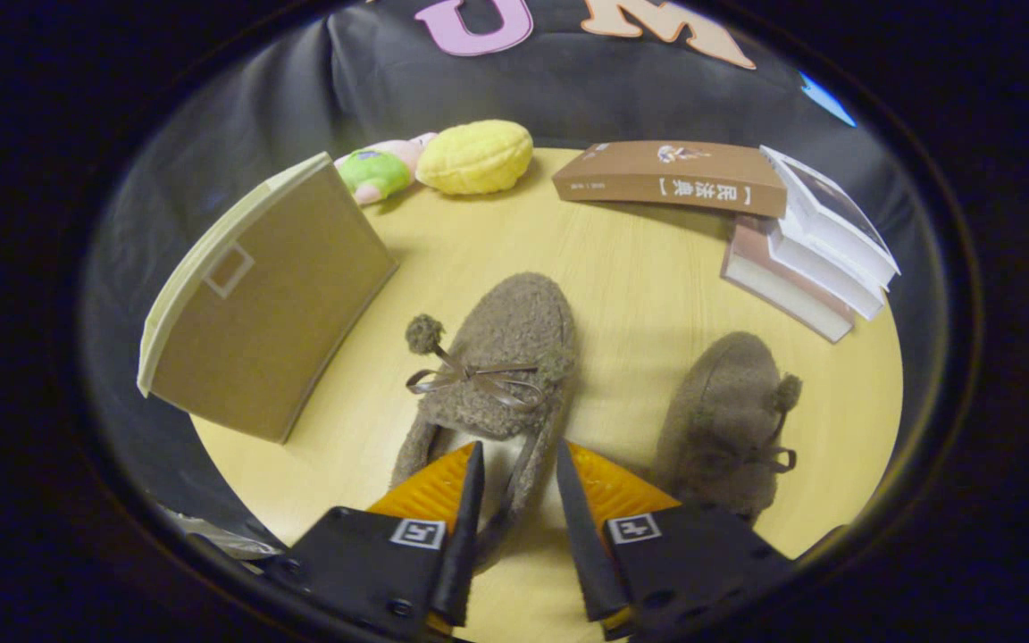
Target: Open the storage box then place both shoes into the box .Put the left shoe in first, then the right shoe, with the right side of both shoes facing outward in a uniform manner.
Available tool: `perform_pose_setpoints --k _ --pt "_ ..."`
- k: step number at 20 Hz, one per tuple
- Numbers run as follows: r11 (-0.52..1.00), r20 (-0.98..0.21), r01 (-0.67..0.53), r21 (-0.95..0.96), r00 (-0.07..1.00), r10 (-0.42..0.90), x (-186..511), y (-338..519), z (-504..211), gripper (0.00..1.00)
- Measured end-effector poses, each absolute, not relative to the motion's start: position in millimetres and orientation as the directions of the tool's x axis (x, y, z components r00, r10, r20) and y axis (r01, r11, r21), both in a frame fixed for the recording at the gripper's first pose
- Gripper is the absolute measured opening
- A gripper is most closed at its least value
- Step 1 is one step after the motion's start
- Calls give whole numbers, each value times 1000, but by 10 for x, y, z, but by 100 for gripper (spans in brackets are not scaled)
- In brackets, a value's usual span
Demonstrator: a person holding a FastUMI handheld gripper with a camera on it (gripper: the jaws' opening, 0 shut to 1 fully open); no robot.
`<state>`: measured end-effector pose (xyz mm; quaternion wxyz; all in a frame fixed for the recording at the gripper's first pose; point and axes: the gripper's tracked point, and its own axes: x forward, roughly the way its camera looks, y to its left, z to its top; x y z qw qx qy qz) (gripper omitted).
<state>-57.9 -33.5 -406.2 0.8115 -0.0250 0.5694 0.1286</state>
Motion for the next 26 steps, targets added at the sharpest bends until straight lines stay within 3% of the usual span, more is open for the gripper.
perform_pose_setpoints --k 2,4,10,16,26 --pt "969 -942 -218 114 288 175 -603 -340 -4119 32" --pt "981 -947 -144 132 272 168 -584 -376 -4117 6" --pt "975 -939 67 213 291 185 -542 -269 -3777 4" --pt "922 -889 183 340 382 252 -420 183 -3195 3" --pt "871 -773 119 477 527 352 24 1392 -2191 4"
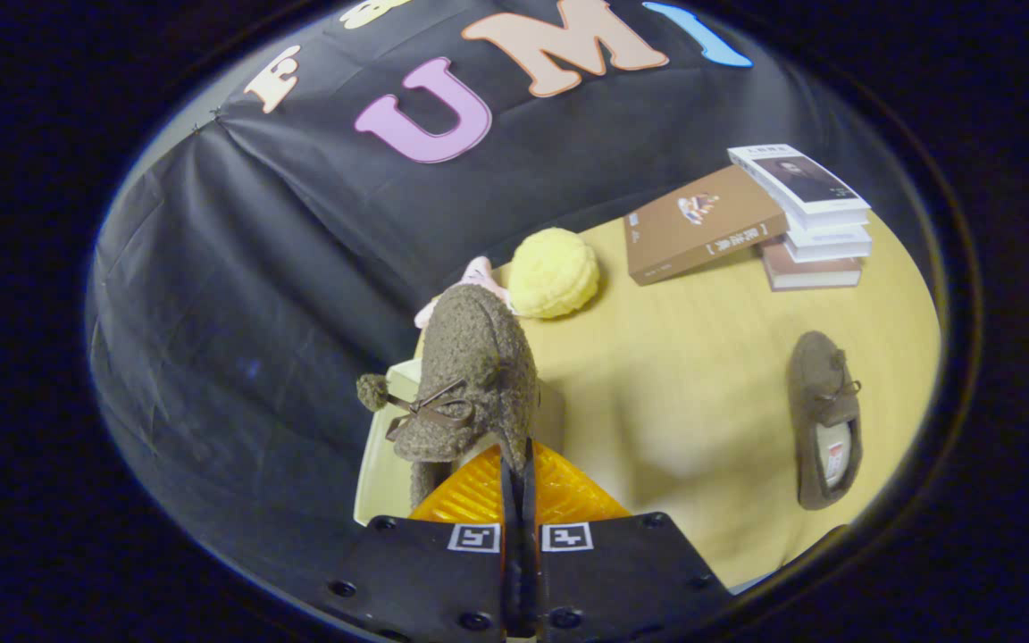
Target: Open the storage box then place both shoes into the box .Put the left shoe in first, then the right shoe, with the right side of both shoes facing outward in a uniform manner.
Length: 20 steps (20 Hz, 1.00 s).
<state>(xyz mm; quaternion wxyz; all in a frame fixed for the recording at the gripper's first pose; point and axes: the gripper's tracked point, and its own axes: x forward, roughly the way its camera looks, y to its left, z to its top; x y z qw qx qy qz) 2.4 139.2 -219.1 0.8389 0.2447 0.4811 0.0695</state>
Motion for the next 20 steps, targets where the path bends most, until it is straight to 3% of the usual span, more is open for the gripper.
perform_pose_setpoints --k 10,20 --pt "895 -839 114 431 415 351 106 2448 -2816 3" --pt "922 -920 189 339 272 283 -98 2954 -3649 4"
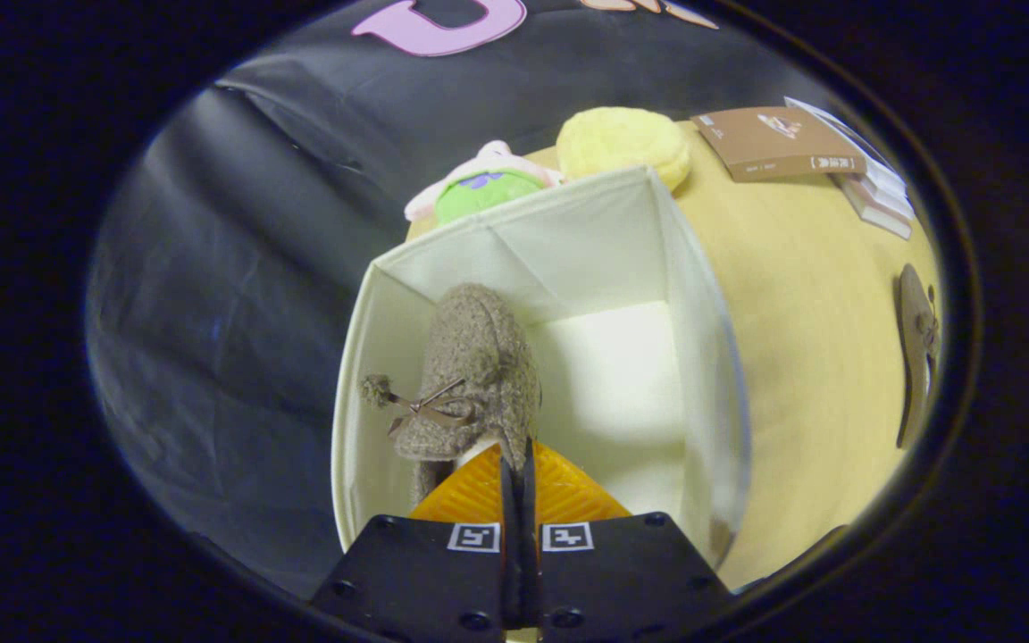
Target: Open the storage box then place both shoes into the box .Put the left shoe in first, then the right shoe, with the right side of both shoes facing outward in a uniform manner.
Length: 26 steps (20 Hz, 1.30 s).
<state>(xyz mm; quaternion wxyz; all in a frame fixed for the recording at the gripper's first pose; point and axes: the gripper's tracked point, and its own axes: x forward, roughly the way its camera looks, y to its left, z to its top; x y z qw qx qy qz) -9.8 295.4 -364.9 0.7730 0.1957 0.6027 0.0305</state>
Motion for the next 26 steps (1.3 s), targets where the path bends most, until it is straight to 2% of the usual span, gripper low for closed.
perform_pose_setpoints --k 3,6,9,15,20,26 --pt "925 -928 189 330 245 282 -146 3044 -3773 4" --pt "936 -933 156 316 227 278 -200 3078 -3799 13" --pt "925 -913 120 359 252 321 -184 3051 -3652 33" --pt "873 -822 -13 487 330 463 -242 3122 -3021 94" --pt "859 -757 -104 501 427 494 -278 2758 -2509 100" --pt "934 -722 -159 319 598 348 -134 1738 -2238 100"
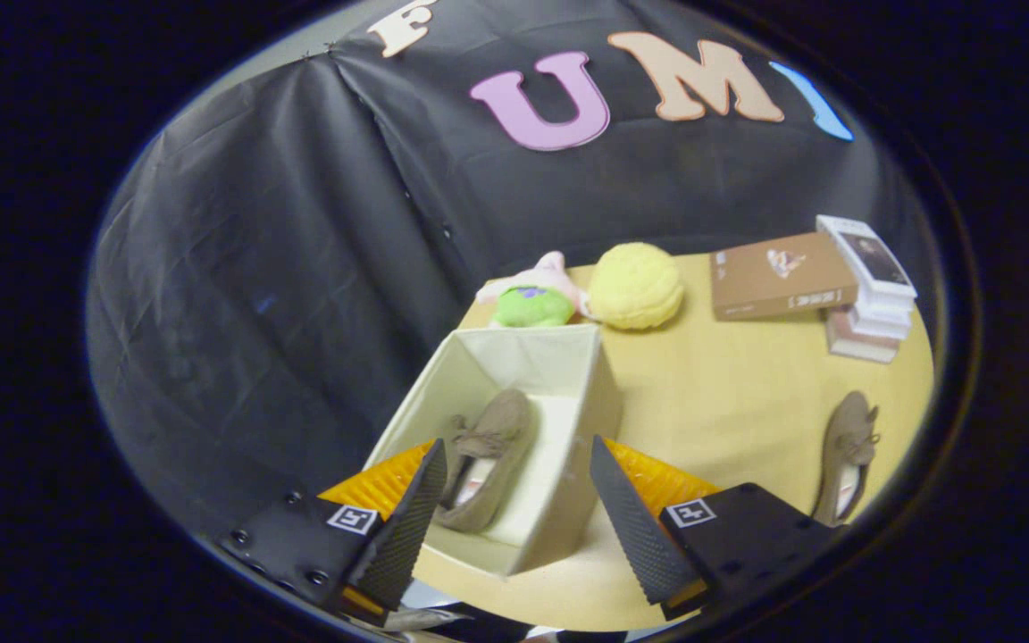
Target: Open the storage box then place both shoes into the box .Put the left shoe in first, then the right shoe, with the right side of both shoes facing outward in a uniform manner.
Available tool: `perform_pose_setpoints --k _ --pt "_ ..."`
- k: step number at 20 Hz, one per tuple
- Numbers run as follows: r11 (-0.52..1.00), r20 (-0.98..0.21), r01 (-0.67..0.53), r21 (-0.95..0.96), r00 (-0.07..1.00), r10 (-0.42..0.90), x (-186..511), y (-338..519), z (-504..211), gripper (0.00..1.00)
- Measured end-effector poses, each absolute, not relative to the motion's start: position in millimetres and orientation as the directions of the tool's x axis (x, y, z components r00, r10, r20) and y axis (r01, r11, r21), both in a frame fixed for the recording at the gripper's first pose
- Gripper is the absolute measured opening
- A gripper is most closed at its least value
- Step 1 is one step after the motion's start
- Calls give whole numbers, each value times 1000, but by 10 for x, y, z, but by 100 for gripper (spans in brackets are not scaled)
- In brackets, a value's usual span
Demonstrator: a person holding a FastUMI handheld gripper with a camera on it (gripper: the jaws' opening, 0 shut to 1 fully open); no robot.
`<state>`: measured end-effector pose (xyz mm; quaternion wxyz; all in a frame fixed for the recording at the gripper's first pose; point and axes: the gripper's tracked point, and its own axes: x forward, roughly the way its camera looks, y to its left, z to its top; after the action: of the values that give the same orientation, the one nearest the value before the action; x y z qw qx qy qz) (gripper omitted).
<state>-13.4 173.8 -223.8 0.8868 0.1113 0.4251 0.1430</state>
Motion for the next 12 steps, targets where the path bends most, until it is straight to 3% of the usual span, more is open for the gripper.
perform_pose_setpoints --k 5,12 --pt "977 -724 -115 179 657 209 -197 738 -2169 100" --pt "998 -766 -28 54 640 59 -314 -675 -2364 100"
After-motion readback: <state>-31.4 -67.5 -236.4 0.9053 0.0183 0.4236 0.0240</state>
